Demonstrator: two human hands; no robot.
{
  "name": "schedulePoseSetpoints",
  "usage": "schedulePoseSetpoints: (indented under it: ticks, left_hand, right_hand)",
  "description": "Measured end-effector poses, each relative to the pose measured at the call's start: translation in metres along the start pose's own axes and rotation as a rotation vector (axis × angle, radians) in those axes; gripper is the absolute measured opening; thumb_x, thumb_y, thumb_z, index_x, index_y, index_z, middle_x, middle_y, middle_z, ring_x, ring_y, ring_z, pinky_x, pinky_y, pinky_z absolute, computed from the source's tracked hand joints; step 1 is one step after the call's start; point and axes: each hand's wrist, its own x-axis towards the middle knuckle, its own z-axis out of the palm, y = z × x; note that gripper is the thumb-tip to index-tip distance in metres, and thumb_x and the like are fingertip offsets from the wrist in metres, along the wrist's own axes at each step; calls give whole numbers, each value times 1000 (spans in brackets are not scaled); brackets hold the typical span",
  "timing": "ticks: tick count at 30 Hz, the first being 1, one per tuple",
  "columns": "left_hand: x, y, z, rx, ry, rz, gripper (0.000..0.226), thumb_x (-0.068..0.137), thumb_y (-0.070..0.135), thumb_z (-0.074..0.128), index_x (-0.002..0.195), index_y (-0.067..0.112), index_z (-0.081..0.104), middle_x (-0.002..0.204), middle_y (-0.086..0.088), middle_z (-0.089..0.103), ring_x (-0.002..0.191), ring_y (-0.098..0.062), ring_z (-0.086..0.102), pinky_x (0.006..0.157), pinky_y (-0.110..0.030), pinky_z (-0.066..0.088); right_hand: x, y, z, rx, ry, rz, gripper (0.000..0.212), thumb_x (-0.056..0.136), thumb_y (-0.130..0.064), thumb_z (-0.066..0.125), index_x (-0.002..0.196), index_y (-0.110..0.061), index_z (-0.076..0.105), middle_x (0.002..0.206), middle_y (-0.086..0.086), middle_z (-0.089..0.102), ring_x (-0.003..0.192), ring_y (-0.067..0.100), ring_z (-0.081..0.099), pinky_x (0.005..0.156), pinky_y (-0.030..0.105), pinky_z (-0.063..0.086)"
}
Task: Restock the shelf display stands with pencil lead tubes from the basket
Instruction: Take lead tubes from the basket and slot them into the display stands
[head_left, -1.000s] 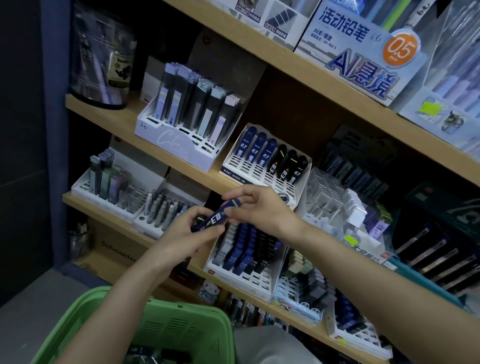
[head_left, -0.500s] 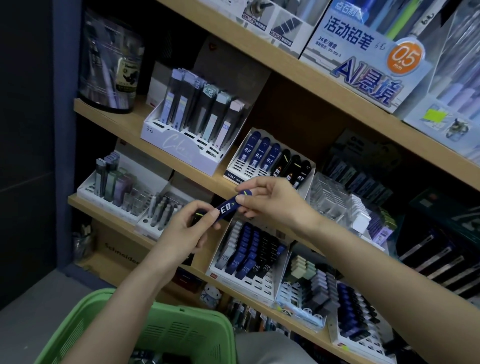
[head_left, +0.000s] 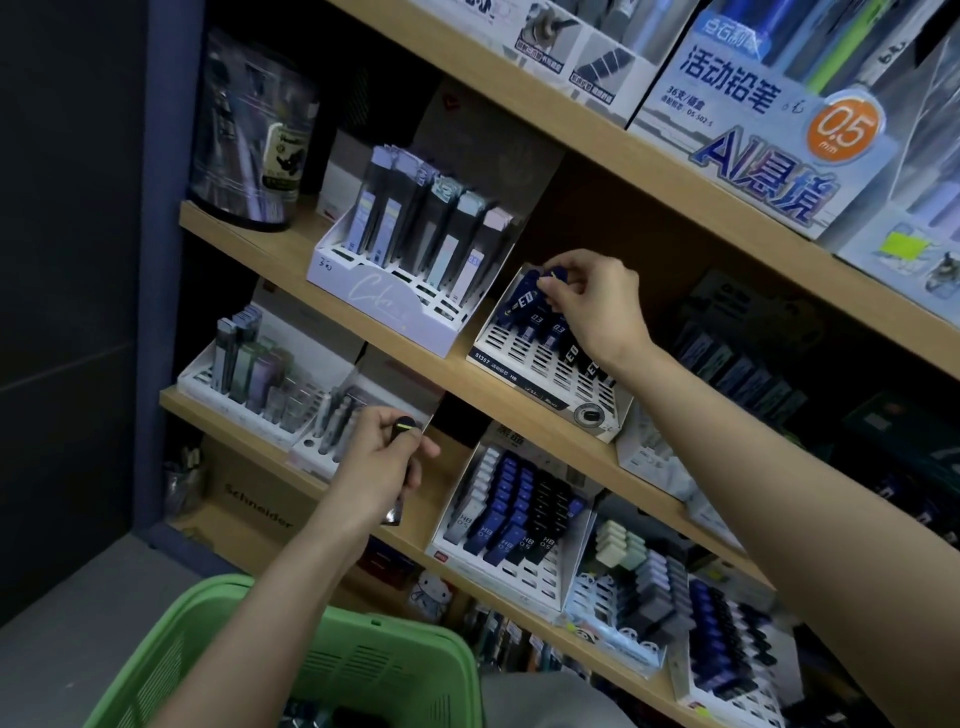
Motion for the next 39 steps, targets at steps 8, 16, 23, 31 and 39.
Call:
schedulePoseSetpoints:
  ticks: [8,16,23,31,39]
  left_hand:
    - [1,-2,0,42,-29,25,14,99,4,41,94,17,44,79,-1,64,43,-3,46,46,-22,38]
    - [2,-3,0,59,-46,19,12,99,7,42,95,18,44,80,0,65,46,-4,47,47,-21,39]
    - [3,-5,-2,65,-65,34,12,99,7,43,93,18,44,80,-1,64,46,-5,48,46,-22,41]
    - [-3,-1,-3,100,-125,102,11,96,12,49,102,20,54,86,-1,69,46,-9,52,41,-20,40]
    - [-3,2,0,-14,-112,8,12,98,6,40,90,11,47,76,-3,65,46,-11,45,44,-27,33]
  right_hand:
    - [9,6,5,-36,-134,10,18,92,-14,58,109,-10,63,98,9,64,84,15,63,82,31,55]
    - [22,1,7,-119,-287,-4,21,92,-14,58,113,-11,62,109,9,62,88,17,64,82,32,56]
    - [20,3,16,-154,-297,-11,23,92,-12,60,115,-8,64,101,14,66,85,23,66,82,37,55]
    - [9,5,25,-175,-214,9,31,94,-12,57,124,-10,58,120,17,59,99,29,60,90,41,51]
    - [-22,-21,20,-140,-11,-112,28,94,-17,55,121,-13,56,121,4,53,92,7,55,78,14,48]
